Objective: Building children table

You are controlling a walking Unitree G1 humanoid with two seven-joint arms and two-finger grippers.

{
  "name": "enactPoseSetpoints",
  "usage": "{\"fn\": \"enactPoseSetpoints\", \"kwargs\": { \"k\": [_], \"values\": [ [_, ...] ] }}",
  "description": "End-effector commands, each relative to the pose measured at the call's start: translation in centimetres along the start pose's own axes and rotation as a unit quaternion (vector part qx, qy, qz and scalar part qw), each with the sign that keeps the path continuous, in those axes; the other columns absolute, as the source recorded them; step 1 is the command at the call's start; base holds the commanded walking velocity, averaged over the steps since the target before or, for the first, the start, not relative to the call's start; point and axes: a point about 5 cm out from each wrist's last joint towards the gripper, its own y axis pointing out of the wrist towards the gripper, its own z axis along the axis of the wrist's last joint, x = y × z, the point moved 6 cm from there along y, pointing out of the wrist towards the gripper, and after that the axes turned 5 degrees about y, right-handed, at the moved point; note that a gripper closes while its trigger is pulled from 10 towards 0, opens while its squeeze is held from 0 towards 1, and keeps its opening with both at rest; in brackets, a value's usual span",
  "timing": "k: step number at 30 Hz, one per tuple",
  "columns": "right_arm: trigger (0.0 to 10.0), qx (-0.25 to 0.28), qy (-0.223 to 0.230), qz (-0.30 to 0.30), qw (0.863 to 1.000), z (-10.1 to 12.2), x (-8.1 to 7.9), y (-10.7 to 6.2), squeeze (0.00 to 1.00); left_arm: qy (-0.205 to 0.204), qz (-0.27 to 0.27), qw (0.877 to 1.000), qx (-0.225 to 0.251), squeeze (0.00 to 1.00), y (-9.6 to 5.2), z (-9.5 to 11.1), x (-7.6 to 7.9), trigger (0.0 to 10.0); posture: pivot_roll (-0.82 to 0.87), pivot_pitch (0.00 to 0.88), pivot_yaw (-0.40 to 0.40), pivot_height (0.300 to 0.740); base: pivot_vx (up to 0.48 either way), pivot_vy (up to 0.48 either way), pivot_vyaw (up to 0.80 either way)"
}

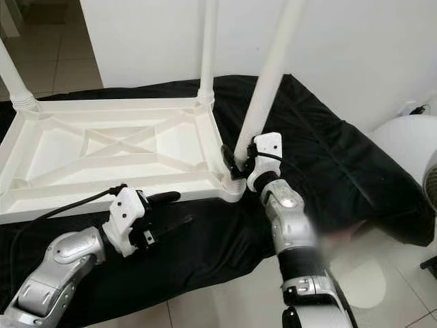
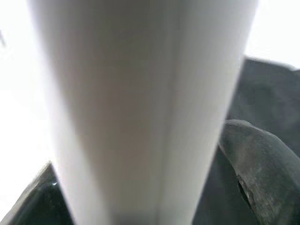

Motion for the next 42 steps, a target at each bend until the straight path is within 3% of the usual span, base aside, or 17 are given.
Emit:
{"fn": "enactPoseSetpoints", "kwargs": {
  "k": [1, 10, 11, 12, 13, 20, 21, 25, 26, 33, 34, 37, 42],
  "values": [
    [10.0, -0.015, -0.007, 0.023, 1.0, -0.7, -0.1, -0.1, 0.0, -0.004, 0.018, 1.0, -0.012, 0.0, 0.3, -0.4, -0.2, 10.0, 0.0, 0.052, -0.052, 0.74, 0.0, 0.0, 0.0],
    [10.0, -0.045, -0.029, 0.095, 0.994, -1.6, 0.0, 0.1, 0.0, 0.002, 0.019, 1.0, -0.01, 0.0, 0.9, -0.3, -0.1, 10.0, 0.0, 0.048, -0.045, 0.74, 0.0, 0.0, 0.0],
    [7.9, -0.049, -0.033, 0.105, 0.993, -1.8, -0.1, 0.2, 0.0, 0.003, 0.02, 1.0, -0.009, 0.0, 0.9, -0.2, -0.2, 10.0, 0.0, 0.047, -0.043, 0.74, 0.0, 0.0, 0.0],
    [7.9, -0.049, -0.033, 0.105, 0.993, -1.8, -0.1, 0.2, 0.0, 0.003, 0.02, 1.0, -0.009, 0.0, 0.9, -0.2, -0.2, 10.0, 0.0, 0.047, -0.043, 0.74, 0.0, 0.0, 0.0],
    [4.9, -0.054, -0.038, 0.116, 0.991, -1.9, -0.1, 0.4, 0.0, 0.004, 0.02, 1.0, -0.008, 0.0, 1.0, -0.1, -0.3, 10.0, 0.0, 0.047, -0.042, 0.74, 0.0, 0.0, 0.0],
    [4.1, -0.073, -0.063, 0.149, 0.984, -1.9, -0.2, 1.1, 0.0, 0.007, 0.022, 1.0, -0.007, 0.0, 1.0, 0.1, -0.7, 10.0, 0.0, 0.045, -0.036, 0.74, 0.0, 0.0, 0.0],
    [3.5, -0.077, -0.066, 0.153, 0.983, -2.0, -0.2, 1.2, 0.0, 0.008, 0.022, 1.0, -0.007, 0.0, 1.0, 0.1, -0.7, 10.0, 0.0, 0.045, -0.036, 0.74, 0.0, 0.0, 0.0],
    [3.5, -0.08, -0.068, 0.159, 0.982, -2.1, -0.1, 1.2, 0.0, 0.009, 0.022, 1.0, -0.007, 0.0, 1.0, 0.1, -0.7, 10.0, 0.01, 0.046, -0.036, 0.74, 0.0, 0.0, 0.0],
    [0.0, -0.087, -0.065, 0.157, 0.982, -2.3, 0.1, 1.2, 0.0, 0.01, 0.022, 1.0, -0.007, 0.0, 1.0, 0.1, -0.7, 10.0, 0.01, 0.047, -0.039, 0.74, 0.0, 0.0, 0.0],
    [0.0, -0.113, -0.03, 0.143, 0.983, -4.0, 0.5, 0.7, 0.0, 0.008, 0.025, 1.0, -0.008, 0.0, 0.9, 0.2, -0.6, 10.0, 0.01, 0.051, -0.044, 0.74, 0.0, 0.0, 0.0],
    [10.0, -0.114, -0.02, 0.141, 0.983, -4.3, 0.4, 0.6, 0.0, 0.008, 0.026, 1.0, -0.008, 0.0, 0.9, 0.2, -0.6, 10.0, 0.01, 0.055, -0.047, 0.74, 0.0, 0.0, 0.0],
    [10.0, -0.112, 0.003, 0.131, 0.985, -4.7, 0.2, 0.5, 0.0, 0.007, 0.028, 1.0, -0.009, 0.0, 0.8, 0.1, -0.7, 10.0, 0.01, 0.058, -0.045, 0.74, 0.0, 0.0, 0.0],
    [10.0, -0.115, 0.004, 0.088, 0.989, -5.1, 0.7, 0.8, 0.0, 0.007, 0.027, 1.0, -0.009, 0.0, 0.8, 0.1, -0.8, 10.0, 0.0, 0.059, -0.042, 0.74, 0.0, 0.0, 0.0]
  ]
}}
